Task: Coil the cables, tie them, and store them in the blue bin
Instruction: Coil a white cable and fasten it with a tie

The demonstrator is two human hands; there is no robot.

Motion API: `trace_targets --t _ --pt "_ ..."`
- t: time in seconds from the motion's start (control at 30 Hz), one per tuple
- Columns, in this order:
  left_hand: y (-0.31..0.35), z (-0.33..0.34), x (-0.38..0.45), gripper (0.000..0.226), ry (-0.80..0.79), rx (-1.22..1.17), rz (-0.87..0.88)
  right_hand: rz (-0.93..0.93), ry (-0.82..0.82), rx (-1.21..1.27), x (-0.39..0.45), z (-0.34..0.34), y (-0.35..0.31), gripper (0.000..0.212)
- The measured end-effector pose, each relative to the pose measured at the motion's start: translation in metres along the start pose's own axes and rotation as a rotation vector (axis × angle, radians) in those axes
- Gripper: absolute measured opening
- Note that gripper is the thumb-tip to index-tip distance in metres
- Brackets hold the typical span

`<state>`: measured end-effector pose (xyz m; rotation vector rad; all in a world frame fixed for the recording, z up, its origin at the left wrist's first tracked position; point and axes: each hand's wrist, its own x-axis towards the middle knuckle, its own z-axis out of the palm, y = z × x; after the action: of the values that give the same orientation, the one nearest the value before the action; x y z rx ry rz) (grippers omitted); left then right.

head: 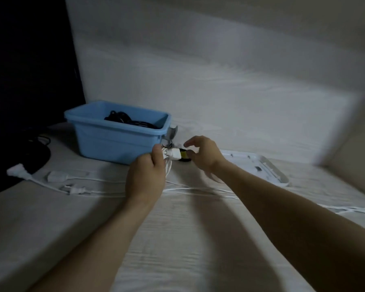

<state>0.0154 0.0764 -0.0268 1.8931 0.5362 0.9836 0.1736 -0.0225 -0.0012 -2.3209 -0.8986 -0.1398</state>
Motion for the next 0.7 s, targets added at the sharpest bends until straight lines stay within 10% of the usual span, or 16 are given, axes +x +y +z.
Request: trace_targets --t 0.3,0.7 --pt "-0.008 -0.002 0.005 0.026 -0.048 0.012 0.03 0.072 -0.315 -0.367 0.072 0.053 -0.002 0.048" --pt "-0.008 -0.001 0.002 0.043 0.057 0.039 0.073 0.077 -0.129 -0.405 0.065 0.047 -0.003 0.037"
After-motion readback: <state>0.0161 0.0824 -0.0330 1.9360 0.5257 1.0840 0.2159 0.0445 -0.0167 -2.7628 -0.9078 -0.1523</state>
